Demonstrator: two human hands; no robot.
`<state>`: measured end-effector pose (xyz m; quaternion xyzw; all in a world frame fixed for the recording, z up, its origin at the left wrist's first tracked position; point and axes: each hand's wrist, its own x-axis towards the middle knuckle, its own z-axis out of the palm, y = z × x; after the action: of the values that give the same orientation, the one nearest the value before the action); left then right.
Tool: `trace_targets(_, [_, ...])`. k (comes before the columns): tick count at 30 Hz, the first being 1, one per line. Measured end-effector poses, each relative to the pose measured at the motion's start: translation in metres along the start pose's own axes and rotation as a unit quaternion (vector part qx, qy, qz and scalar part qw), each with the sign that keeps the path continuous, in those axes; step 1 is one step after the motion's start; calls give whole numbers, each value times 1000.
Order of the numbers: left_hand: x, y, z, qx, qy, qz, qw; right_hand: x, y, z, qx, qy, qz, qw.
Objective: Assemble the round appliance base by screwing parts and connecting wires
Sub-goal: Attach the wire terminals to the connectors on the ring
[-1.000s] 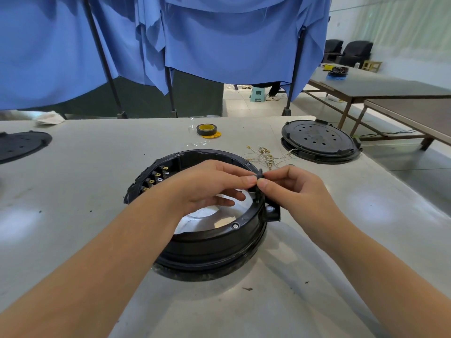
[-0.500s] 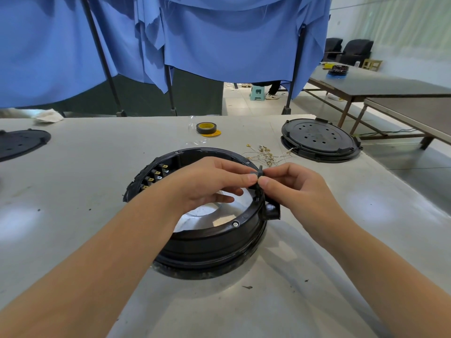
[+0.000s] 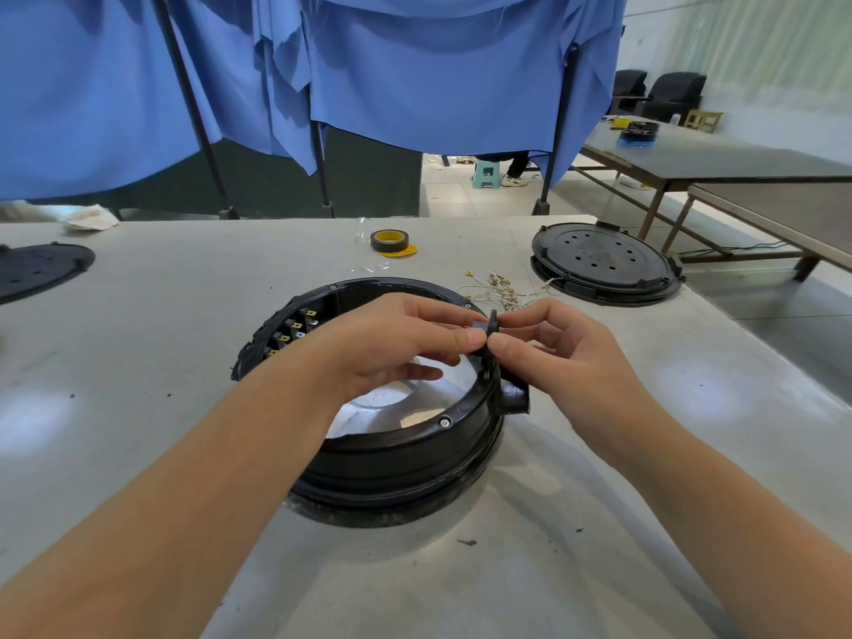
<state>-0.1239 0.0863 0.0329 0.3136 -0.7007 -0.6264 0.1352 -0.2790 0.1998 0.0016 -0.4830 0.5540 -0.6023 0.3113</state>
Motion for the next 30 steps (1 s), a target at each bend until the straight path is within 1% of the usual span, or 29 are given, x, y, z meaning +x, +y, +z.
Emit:
trace_targets(10, [0,0,0,6,0,8,1000,1,-1,0,-9,1,-12,1000])
trace_targets(21, [2,2,0,17,-1,-7,1000,0,-1,-1,-20,-17,-20,999])
trace_targets(24, [3,3,1,28,9,-16,999,0,0,-2,-27,-24,-19,999])
trace_targets(30, [4,1,2,58,15,-22,998,2,4,-2,-45,-7,-3,999])
